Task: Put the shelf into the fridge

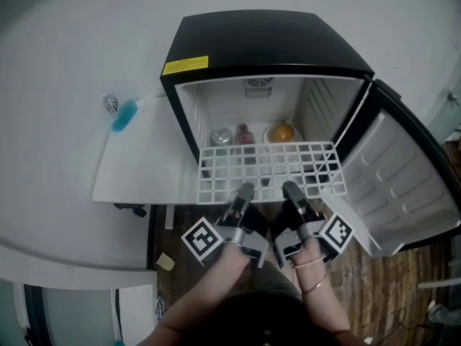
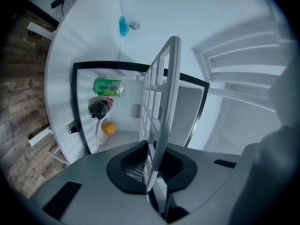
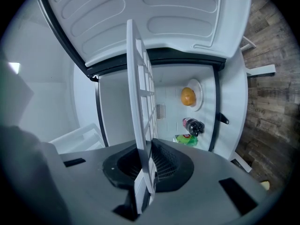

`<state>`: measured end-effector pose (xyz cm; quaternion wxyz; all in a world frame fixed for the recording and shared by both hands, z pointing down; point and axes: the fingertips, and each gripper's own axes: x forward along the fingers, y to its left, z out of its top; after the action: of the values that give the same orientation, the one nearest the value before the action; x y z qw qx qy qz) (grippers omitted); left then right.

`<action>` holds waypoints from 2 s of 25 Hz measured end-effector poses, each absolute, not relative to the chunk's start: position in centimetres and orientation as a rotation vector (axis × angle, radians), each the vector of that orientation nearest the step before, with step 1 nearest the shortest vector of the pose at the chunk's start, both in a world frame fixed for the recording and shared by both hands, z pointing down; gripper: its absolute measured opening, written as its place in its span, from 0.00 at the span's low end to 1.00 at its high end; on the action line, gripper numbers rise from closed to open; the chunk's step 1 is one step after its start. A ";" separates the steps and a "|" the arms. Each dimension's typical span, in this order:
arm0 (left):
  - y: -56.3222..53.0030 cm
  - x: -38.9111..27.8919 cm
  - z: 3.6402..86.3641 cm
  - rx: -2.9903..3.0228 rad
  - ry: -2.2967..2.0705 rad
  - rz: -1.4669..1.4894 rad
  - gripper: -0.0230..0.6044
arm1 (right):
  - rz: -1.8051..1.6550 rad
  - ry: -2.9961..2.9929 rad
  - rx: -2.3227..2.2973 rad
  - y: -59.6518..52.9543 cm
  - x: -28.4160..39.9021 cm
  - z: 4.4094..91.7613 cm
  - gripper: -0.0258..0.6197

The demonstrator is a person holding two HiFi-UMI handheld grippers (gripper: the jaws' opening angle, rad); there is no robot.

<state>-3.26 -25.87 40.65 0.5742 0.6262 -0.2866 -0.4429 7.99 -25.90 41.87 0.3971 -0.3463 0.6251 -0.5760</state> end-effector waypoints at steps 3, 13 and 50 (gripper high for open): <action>-25.9 -3.2 40.7 1.463 -0.673 -1.034 0.09 | -1.463 1.587 -0.869 -26.1 8.1 41.8 0.10; -26.5 -2.7 39.8 1.444 -0.682 -1.055 0.09 | -1.490 1.590 -0.843 -26.9 8.4 41.0 0.10; -27.7 -3.0 39.5 1.424 -0.711 -1.064 0.09 | -1.518 1.601 -0.813 -28.1 8.2 40.6 0.10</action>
<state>-2.99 -27.68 39.47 0.5756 0.6082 -0.3038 -0.4545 8.21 -28.12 40.63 0.3849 -0.3193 0.6282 -0.5960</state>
